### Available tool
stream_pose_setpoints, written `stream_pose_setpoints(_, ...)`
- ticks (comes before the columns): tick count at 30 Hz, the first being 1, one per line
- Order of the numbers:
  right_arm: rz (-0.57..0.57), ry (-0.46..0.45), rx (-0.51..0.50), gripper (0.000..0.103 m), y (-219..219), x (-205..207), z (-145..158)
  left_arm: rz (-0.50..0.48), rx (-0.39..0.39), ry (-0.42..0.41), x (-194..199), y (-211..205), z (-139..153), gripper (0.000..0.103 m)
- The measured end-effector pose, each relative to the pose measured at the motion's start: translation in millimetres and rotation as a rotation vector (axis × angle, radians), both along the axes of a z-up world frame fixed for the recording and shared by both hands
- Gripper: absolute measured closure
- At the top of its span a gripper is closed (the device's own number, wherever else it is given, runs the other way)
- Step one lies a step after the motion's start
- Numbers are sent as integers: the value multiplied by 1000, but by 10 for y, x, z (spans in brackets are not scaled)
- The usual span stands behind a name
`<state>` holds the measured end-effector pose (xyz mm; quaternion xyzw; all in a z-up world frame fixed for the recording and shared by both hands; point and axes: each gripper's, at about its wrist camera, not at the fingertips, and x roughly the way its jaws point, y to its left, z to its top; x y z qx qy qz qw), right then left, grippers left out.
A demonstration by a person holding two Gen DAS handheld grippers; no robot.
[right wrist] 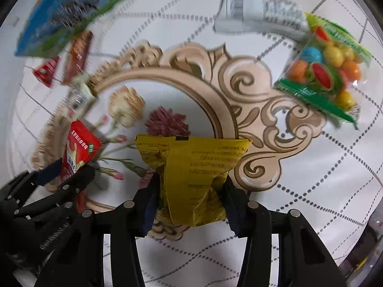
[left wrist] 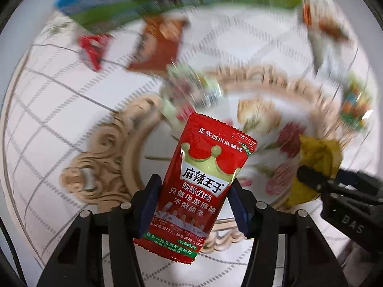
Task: Organize snacks
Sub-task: 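Carry the red pack and yellow foil bag over the cardboard box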
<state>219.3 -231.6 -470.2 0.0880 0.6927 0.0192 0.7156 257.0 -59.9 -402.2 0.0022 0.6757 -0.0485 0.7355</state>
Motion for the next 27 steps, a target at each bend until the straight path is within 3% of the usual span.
stream_pose_setpoints(6,7,-153,110,52,99,340,815,221,-263,-114,517,491,964,50)
stream_pose_setpoints(9,26,-231,173,52,259,710,1298,288,-360,-130,960,713,1260,50)
stream_pose_setpoints(12,58,-290,189,52,471,1165,1639,330,-389,-133,1340,827,1332,50)
stream_pose_setpoints(16,78,-324,141,52,692,1757,1832,387,-419,-79,1831,1090,1242,50)
stream_pose_setpoints(21,68,-279,72,52,795,2281,1602,419,-440,30,2238,1172,774,50)
stream_pose_setpoints(27,63,-242,56,52,843,2476,1308,391,-381,62,2382,1067,551,49)
